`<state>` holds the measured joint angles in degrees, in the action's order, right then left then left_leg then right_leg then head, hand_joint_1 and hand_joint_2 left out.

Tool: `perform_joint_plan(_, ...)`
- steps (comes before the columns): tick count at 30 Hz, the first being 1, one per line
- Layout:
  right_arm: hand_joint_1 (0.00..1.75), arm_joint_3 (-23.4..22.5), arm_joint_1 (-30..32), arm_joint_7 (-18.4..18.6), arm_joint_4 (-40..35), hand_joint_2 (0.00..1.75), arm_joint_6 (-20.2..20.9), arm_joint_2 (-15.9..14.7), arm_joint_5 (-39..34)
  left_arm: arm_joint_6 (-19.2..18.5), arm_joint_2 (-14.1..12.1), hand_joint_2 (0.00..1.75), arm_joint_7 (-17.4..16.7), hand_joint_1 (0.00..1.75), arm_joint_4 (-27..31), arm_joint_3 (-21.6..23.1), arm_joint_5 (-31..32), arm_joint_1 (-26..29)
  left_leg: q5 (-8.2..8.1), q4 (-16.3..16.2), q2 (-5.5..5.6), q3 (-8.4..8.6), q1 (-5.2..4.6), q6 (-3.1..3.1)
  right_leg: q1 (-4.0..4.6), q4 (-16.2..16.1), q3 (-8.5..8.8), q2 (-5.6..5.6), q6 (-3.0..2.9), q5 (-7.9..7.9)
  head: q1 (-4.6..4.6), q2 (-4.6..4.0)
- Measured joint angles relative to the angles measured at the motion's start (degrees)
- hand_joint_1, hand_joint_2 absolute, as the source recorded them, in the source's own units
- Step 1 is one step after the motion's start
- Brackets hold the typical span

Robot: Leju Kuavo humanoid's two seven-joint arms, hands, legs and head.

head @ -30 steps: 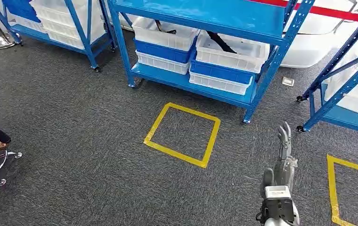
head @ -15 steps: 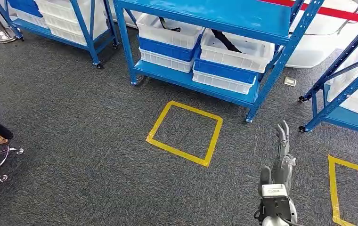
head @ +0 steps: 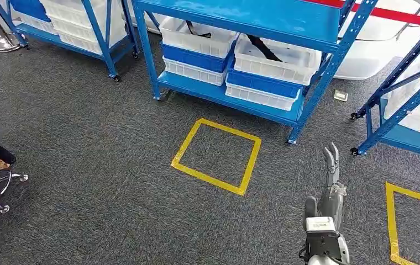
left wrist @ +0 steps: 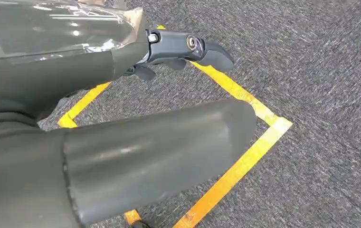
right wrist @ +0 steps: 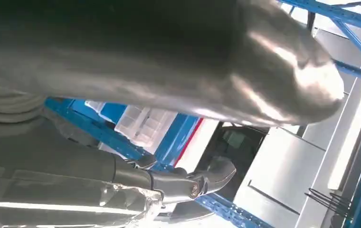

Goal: Take the parts from the cabinet and place them on the table.

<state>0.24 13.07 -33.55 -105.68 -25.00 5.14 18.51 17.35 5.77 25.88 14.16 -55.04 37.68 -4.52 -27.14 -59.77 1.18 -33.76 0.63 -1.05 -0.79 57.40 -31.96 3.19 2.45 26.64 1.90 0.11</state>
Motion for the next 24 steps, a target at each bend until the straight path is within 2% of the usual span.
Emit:
perform_joint_plan(2, 0.0, 0.0, 0.0, 0.0, 0.0, 0.0, 0.0, 0.1, 0.0, 0.0, 0.0, 0.0, 0.0, 0.0, 0.0, 0.0, 0.0, -0.2, 0.08, 0.6, -0.11, 0.2, -0.07, -0.52, 0.02, -0.3, -0.13, 0.19, 0.65, 0.11, -0.04, 0.0)
perform_joint_plan(3, 0.0, 0.0, 0.1, 0.0, 0.0, 0.0, 0.0, 0.1, 0.1, 0.0, 0.1, 0.0, 0.0, 0.0, 0.0, 0.0, 0.0, -0.2, 0.64, 1.5, -0.45, 0.84, 0.52, -1.16, 0.02, 0.5, -0.13, -0.53, 0.78, 0.33, 0.02, 0.0)
perform_joint_plan(4, 0.0, 0.0, 0.0, 0.0, 0.0, 0.0, 0.0, 0.1, 0.2, 0.1, 0.1, 0.0, 0.0, 0.0, 0.0, 0.0, 0.0, -0.2, 0.68, 1.9, -0.65, 1.12, 0.5, -1.42, -0.07, 2.6, -1.1, -1.84, 0.56, 1.38, 0.09, 0.0)
perform_joint_plan(5, 0.0, 0.0, 0.0, 0.0, 0.0, 0.0, 0.1, 0.1, 0.3, 0.1, 0.0, 0.0, 0.0, 0.0, 0.0, 0.0, 0.0, -0.2, 0.7, 1.9, -0.9, 1.15, 0.52, -1.5, -0.15, 6.3, -3.21, -2.25, 0.22, 3.2, 0.15, 0.0)
perform_joint_plan(6, 0.0, 0.0, 0.1, 0.1, 0.0, 0.0, 0.2, 0.2, 0.6, 0.1, 0.0, 0.0, 0.0, 0.0, 0.0, -0.1, 0.0, -0.2, 0.65, 1.9, -1.15, 1.09, 0.51, -1.52, -0.32, 11.5, -6.04, -2.36, 0.03, 5.3, 0.13, 0.0)
perform_joint_plan(7, 0.0, 0.0, 0.1, 0.4, 0.0, 0.0, 0.3, 0.2, 0.8, 0.1, 0.0, 0.0, 0.0, 0.0, 0.0, -0.1, 0.0, -0.2, 0.6, 1.9, -1.39, 1.02, 0.49, -1.45, -0.37, 16.1, -8.48, -2.37, 0.14, 6.66, 0.13, 0.0)
perform_joint_plan(8, 0.0, 0.0, 0.2, 0.6, 0.0, 0.0, 0.5, 0.2, 1.0, 0.1, 0.1, 0.0, 0.0, 0.0, 0.0, -0.2, 0.0, -0.2, 0.53, 1.9, -1.57, 1.02, 0.5, -1.34, -0.5, 18.0, -9.65, -2.39, 0.62, 6.74, 0.13, 0.0)
perform_joint_plan(9, 0.0, 0.0, 0.2, 0.6, 0.0, 0.0, 0.5, 0.2, 1.2, 0.1, 0.1, 0.0, 0.0, 0.0, 0.0, -0.2, 0.0, -0.2, 0.43, 1.9, -1.68, 1.09, 0.59, -1.17, -0.71, 16.9, -9.28, -2.46, 1.09, 5.91, 0.15, 0.0)
perform_joint_plan(10, 0.0, 0.0, 0.2, 0.6, 0.0, 0.0, 0.5, 0.2, 1.3, 0.1, 0.2, 0.0, 0.0, 0.0, 0.0, -0.3, 0.0, -0.2, 0.29, 1.8, -1.7, 1.22, 0.73, -0.94, -0.96, 13.8, -7.77, -2.56, 1.72, 4.32, 0.13, 0.0)
perform_joint_plan(12, 0.0, 0.0, 0.3, 0.6, 0.0, 0.0, 0.6, 0.2, 1.7, 0.1, 0.4, 0.0, 0.0, 0.0, 0.0, -0.3, 0.0, -0.2, -0.07, 1.8, -1.71, 1.69, 1.14, -0.27, -1.55, 4.2, -2.92, -3.11, 2.88, 0.51, 0.18, 0.0)
perform_joint_plan(13, 0.0, 0.0, 0.3, 0.7, 0.0, 0.0, 0.7, 0.2, 1.7, 0.1, 0.3, 0.0, 0.0, 0.0, 0.0, -0.3, 0.0, -0.2, -0.33, 1.7, -1.76, 1.92, 0.98, 0.31, -1.81, 0.5, -1.23, -3.92, 3.0, -0.22, 0.33, 0.0)
perform_joint_plan(14, 0.0, 0.0, 0.3, 0.8, 0.1, 0.0, 0.9, 0.3, 1.8, 0.1, 0.3, 0.0, 0.0, 0.0, 0.1, -0.3, 0.0, -0.2, -0.65, 1.6, -1.73, 1.94, 0.87, 0.85, -0.7, 0.4, -0.85, -3.43, 2.31, -0.23, 0.31, 0.0)
perform_joint_plan(15, 0.0, -0.1, 0.4, 0.9, 0.1, 0.0, 1.0, 0.4, 1.9, 0.1, 0.3, 0.0, 0.0, 0.0, 0.1, -0.3, 0.1, -0.2, -0.62, 1.7, -1.72, 2.06, 0.79, 1.21, -0.82, 0.5, -0.78, -3.18, 1.27, -0.2, 0.24, 0.0)
perform_joint_plan(17, 0.0, -0.2, 0.4, 0.9, 0.1, 0.0, 1.1, 0.3, 2.1, 0.0, 0.5, 0.0, 0.0, 0.0, 0.1, -0.3, 0.2, -0.2, -0.65, 2.1, -1.85, 2.51, 1.17, 1.74, -0.35, 0.6, -0.79, -3.02, 0.39, 0.06, 0.24, 0.0)
perform_joint_plan(18, 0.0, -0.2, 0.4, 0.9, 0.0, 0.0, 1.2, 0.4, 2.1, 0.0, 0.5, 0.0, 0.0, 0.0, 0.2, -0.3, 0.2, -0.3, -1.05, 2.0, -1.87, 2.5, 1.45, 2.19, -1.02, 0.3, -0.25, -2.87, -0.32, -0.01, 0.22, 0.0)
perform_joint_plan(19, 0.0, -0.3, 0.5, 0.9, 0.0, 0.0, 1.2, 0.5, 2.1, 0.0, 0.6, 0.0, 0.0, 0.0, 0.2, -0.3, 0.2, -0.3, -1.68, 0.7, -1.76, 2.24, 1.62, 2.21, -0.97, 0.2, 0.06, -2.75, -0.7, 0.07, 0.15, 0.0)
perform_joint_plan(20, 0.0, -0.4, 0.4, 0.9, 0.0, 0.0, 1.3, 0.6, 2.3, 0.0, 0.6, 0.0, 0.0, 0.0, 0.2, -0.3, 0.2, -0.3, -3.36, -2.6, -1.69, 0.66, 1.59, 2.06, -0.85, 0.2, 0.31, -2.77, -1.26, 0.37, -0.02, 0.0)
perform_joint_plan(21, 0.0, -0.4, 0.4, 0.9, 0.0, 0.0, 1.6, 0.7, 2.5, 0.0, 0.6, 0.0, 0.0, 0.0, 0.2, -0.3, 0.5, -0.3, -5.36, -7.1, -1.57, -1.74, 1.53, 2.07, -0.67, 0.2, 0.53, -2.79, -1.8, 0.53, -0.04, 0.0)
perform_joint_plan(22, 0.0, -0.4, 0.5, 0.9, 0.0, 0.0, 1.7, 0.9, 2.7, 0.0, 0.5, 0.0, 0.0, 0.0, 0.2, -0.4, 0.6, -0.2, -7.09, -11.8, -1.45, -4.45, 1.48, 2.09, -0.44, 0.2, 0.7, -2.78, -2.09, 0.73, -0.02, 0.0)
perform_joint_plan(23, 0.0, -0.4, 0.5, 0.9, 0.0, 0.0, 1.8, 1.0, 2.7, 0.0, 0.5, 0.0, 0.0, 0.0, 0.2, -0.4, 0.7, -0.2, -7.97, -15.8, -1.3, -7.05, 1.48, 2.08, -0.16, 0.3, 0.93, -2.74, -2.37, 0.93, -0.07, 0.0)
perform_joint_plan(24, 0.0, -0.5, 0.7, 0.9, 0.0, 0.0, 1.9, 1.1, 2.7, 0.0, 0.6, 0.0, 0.0, 0.0, 0.2, -0.5, 0.7, -0.1, -7.25, -16.8, -1.27, -8.21, 1.46, 1.92, 0.04, 0.3, 1.25, -2.64, -2.6, 1.11, -0.04, 0.0)
